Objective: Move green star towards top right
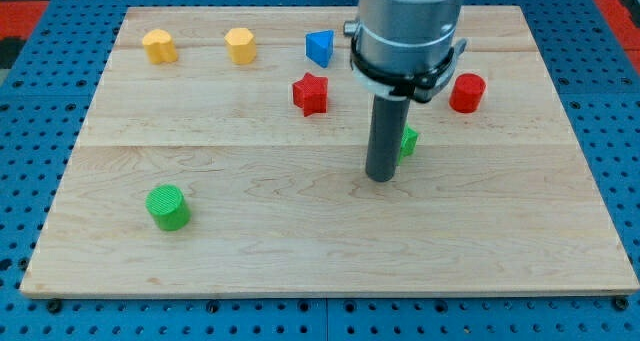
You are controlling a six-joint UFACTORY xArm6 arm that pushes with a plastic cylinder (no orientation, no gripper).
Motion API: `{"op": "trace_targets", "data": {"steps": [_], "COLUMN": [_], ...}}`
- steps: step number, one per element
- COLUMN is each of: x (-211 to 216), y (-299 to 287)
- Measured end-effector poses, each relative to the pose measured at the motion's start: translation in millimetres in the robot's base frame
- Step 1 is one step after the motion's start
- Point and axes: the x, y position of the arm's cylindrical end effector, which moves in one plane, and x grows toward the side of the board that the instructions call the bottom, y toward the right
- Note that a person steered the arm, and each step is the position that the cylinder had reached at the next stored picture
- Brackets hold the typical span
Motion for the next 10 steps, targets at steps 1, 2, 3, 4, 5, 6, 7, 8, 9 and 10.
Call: {"op": "trace_targets", "data": {"steps": [1,2,3,4,5,6,7,8,9,10], "x": [16.8,17.0,17.0,17.0,17.0,17.0,17.5,21.2,6.6,3.2], "y": [-22.3,-36.4,-48.6,-60.6,-70.0,-75.7,-78.2,-87.1,-88.2,-98.8]}}
